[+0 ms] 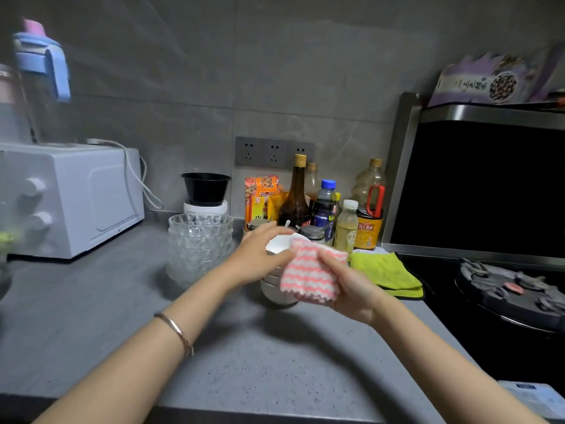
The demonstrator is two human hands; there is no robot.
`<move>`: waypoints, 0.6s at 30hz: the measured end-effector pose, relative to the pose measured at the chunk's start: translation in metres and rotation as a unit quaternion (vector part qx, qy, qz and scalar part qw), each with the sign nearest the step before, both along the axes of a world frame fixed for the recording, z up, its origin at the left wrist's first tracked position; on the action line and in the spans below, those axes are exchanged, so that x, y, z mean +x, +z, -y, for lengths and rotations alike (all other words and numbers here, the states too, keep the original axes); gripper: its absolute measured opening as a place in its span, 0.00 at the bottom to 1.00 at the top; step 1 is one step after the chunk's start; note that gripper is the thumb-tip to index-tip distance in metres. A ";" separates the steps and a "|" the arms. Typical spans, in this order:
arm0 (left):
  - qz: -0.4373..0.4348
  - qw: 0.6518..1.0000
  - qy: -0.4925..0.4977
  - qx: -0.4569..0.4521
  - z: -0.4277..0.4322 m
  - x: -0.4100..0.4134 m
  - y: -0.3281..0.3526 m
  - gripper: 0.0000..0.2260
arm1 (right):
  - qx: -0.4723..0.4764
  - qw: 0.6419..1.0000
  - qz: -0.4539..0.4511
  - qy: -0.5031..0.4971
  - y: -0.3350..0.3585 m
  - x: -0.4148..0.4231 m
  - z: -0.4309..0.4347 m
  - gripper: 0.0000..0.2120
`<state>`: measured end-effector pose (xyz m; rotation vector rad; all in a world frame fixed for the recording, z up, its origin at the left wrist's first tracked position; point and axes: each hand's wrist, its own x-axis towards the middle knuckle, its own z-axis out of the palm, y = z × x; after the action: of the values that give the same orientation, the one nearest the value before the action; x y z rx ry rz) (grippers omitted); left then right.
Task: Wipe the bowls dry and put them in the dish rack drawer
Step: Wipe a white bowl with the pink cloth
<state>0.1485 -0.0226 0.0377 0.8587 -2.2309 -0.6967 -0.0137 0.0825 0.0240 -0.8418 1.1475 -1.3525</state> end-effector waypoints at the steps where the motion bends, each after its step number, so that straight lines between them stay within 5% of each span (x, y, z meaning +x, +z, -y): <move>1: 0.047 0.998 0.014 -0.030 0.006 -0.003 -0.003 0.21 | -0.016 0.999 0.032 -0.027 0.002 -0.006 0.001 0.15; 5: 0.121 0.989 0.046 -0.069 0.012 -0.014 -0.011 0.19 | -0.045 0.988 0.106 -0.098 0.005 -0.026 0.001 0.15; 10: 0.137 0.984 0.057 -0.103 0.014 -0.023 -0.013 0.14 | -0.028 0.988 0.095 -0.121 -0.001 -0.033 -0.001 0.17; 18: -0.052 0.996 0.011 -0.067 0.013 -0.017 -0.006 0.14 | -0.061 0.984 0.087 -0.145 0.009 -0.034 -0.004 0.14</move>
<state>0.1313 -0.0354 0.0322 0.7633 -2.1451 -0.5620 -0.0478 0.0861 0.0335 -0.6438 1.0855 -1.7163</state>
